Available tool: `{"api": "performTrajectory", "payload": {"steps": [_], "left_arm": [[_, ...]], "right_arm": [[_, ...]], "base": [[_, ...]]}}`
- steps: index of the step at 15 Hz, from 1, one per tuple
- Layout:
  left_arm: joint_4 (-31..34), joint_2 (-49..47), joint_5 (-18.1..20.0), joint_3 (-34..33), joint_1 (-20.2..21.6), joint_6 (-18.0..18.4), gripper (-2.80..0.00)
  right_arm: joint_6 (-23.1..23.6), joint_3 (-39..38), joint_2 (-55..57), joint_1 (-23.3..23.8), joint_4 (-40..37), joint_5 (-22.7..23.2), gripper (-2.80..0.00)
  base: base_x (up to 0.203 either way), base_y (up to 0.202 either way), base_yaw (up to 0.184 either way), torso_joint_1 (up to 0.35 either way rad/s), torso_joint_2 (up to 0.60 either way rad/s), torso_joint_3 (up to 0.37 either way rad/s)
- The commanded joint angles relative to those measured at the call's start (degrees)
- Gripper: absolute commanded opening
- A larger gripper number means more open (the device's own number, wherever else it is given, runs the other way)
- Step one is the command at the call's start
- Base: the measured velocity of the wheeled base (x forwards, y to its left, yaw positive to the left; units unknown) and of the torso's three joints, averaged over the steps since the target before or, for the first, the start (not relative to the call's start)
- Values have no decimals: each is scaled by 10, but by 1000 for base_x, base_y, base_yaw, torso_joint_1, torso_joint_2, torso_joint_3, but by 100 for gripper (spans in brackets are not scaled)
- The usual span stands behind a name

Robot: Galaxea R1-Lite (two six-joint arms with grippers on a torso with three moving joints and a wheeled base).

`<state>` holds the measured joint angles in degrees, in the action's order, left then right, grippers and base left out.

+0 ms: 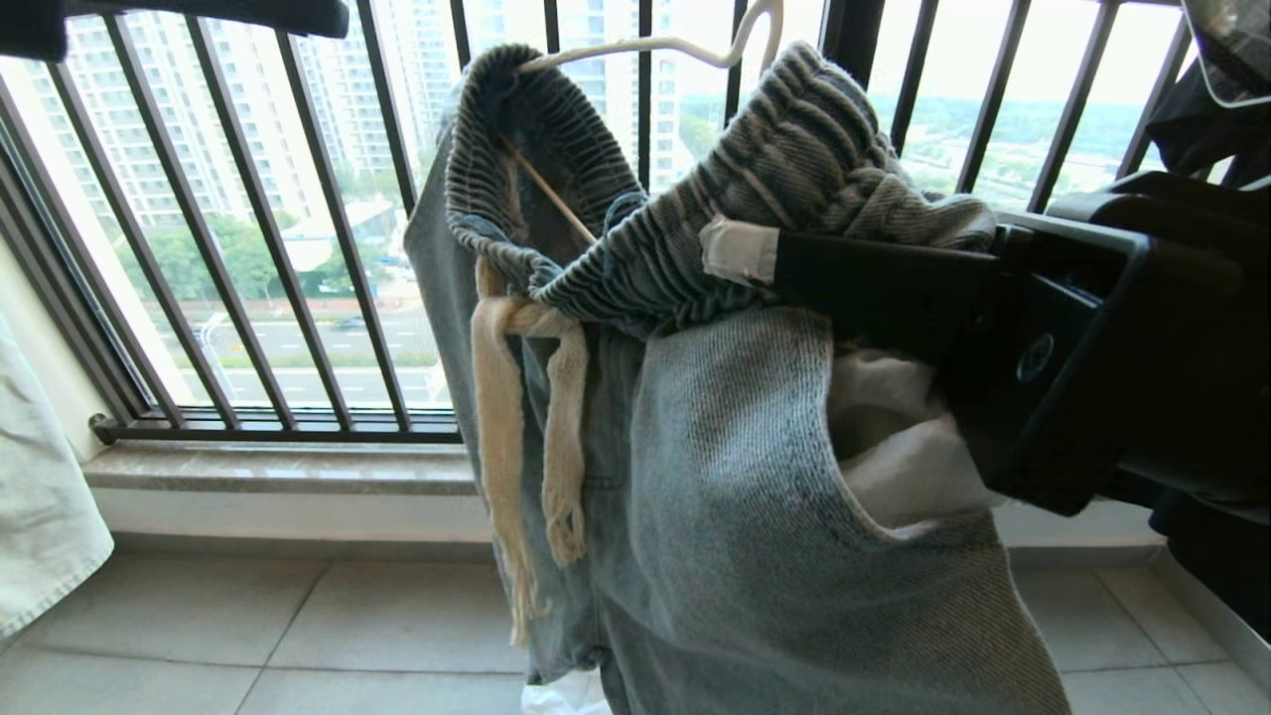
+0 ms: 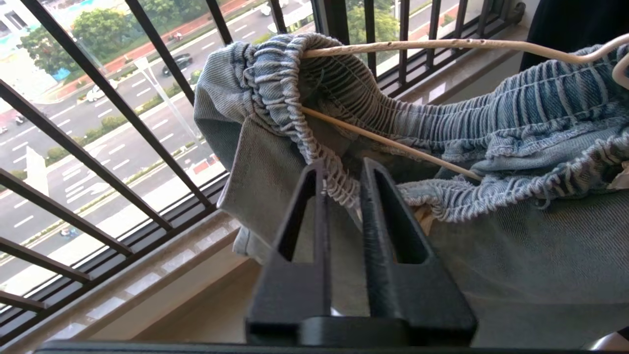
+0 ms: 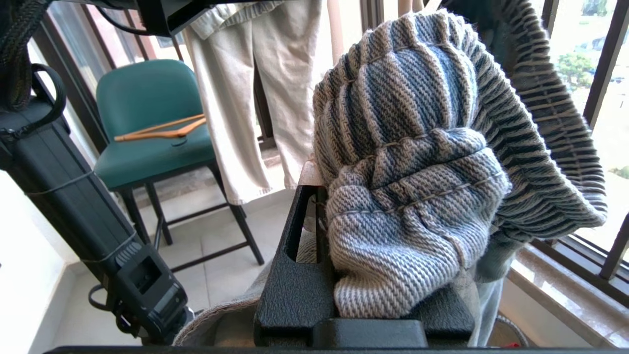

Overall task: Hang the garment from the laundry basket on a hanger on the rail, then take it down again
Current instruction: Hang the clothes on the clothes rack

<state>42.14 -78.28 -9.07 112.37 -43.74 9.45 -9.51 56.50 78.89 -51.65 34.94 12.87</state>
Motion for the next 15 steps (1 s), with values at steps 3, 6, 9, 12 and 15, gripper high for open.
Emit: {"api": "performTrajectory", "payload": {"steps": [3,6,9,12,15], "left_arm": [[-2,-12,-2,0,12,12,0],[-3,-27,-17,-1,36,12,0],[-19,-37,-24,-2,36,12,0],[-33,-53,-69,-2,36,12,0],[-40,-59,-86,-2,36,12,0]], "right_arm": [[4,-3,-1,0,0,5,-280],[14,-12,-9,0,0,22,-280],[22,-18,-11,0,0,26,-280],[27,-22,-23,0,0,38,-280],[27,-24,-29,0,0,41,-280]], "base": [[0,0,0,0,0,0],[0,0,0,0,0,0],[0,0,0,0,0,0],[0,0,0,0,0,0],[0,0,0,0,0,0]]}}
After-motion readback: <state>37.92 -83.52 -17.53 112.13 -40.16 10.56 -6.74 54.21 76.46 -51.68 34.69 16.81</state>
